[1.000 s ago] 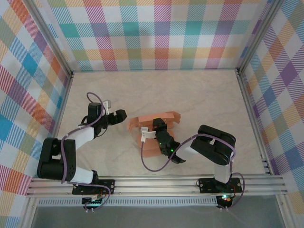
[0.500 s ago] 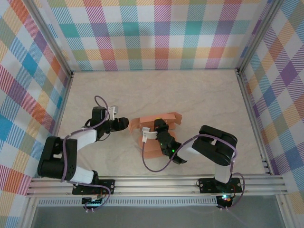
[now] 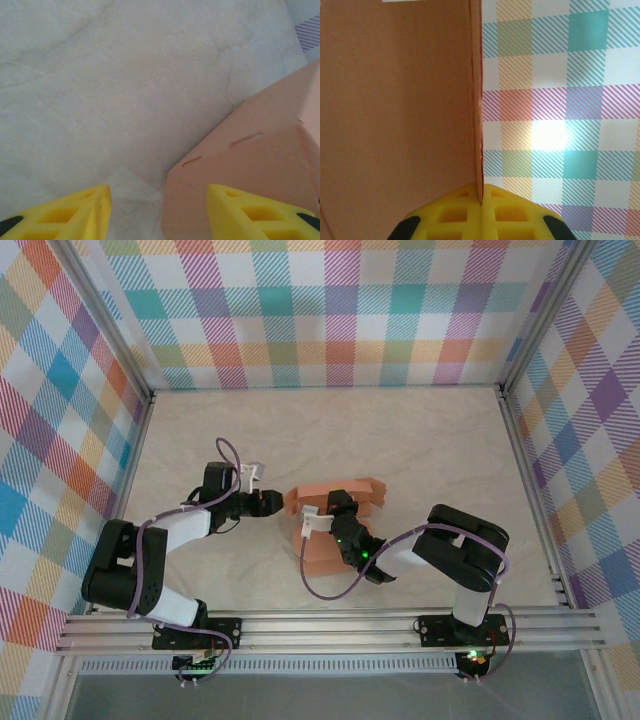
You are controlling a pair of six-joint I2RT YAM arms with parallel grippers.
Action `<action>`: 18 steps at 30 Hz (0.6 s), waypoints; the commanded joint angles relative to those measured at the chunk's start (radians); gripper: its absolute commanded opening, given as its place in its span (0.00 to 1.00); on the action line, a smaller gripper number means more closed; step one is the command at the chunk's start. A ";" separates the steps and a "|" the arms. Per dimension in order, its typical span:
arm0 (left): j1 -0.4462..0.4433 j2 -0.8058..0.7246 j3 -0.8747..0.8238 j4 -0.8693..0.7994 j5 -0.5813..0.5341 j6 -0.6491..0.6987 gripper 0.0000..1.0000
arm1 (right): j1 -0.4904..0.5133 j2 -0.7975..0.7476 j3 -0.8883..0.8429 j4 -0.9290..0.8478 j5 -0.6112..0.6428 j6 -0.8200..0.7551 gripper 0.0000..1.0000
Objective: Fold the paper box
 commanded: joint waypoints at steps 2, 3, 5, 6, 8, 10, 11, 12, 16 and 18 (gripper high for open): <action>-0.060 -0.068 -0.058 0.050 -0.054 0.062 0.53 | -0.004 -0.028 0.011 -0.056 0.003 0.078 0.00; -0.080 -0.073 -0.061 0.055 -0.079 0.076 0.53 | -0.004 -0.031 0.012 -0.061 0.000 0.082 0.00; -0.112 -0.075 -0.063 0.071 -0.125 0.094 0.53 | -0.005 -0.035 0.013 -0.066 -0.003 0.084 0.00; -0.125 -0.072 -0.069 0.091 -0.143 0.097 0.53 | -0.004 -0.039 0.013 -0.064 -0.005 0.083 0.00; -0.146 -0.066 -0.085 0.138 -0.155 0.097 0.53 | -0.005 -0.048 0.013 -0.077 -0.009 0.089 0.00; -0.168 -0.066 -0.103 0.172 -0.171 0.097 0.49 | -0.004 -0.062 0.010 -0.097 -0.014 0.104 0.00; -0.181 -0.072 -0.111 0.181 -0.186 0.099 0.48 | -0.004 -0.071 0.007 -0.110 -0.017 0.113 0.00; -0.197 -0.080 -0.121 0.192 -0.205 0.110 0.45 | -0.004 -0.082 0.006 -0.133 -0.023 0.127 0.00; -0.249 -0.120 -0.157 0.226 -0.278 0.128 0.45 | -0.006 -0.116 0.005 -0.216 -0.043 0.192 0.00; -0.273 -0.132 -0.176 0.251 -0.311 0.137 0.46 | -0.006 -0.110 0.006 -0.204 -0.042 0.186 0.00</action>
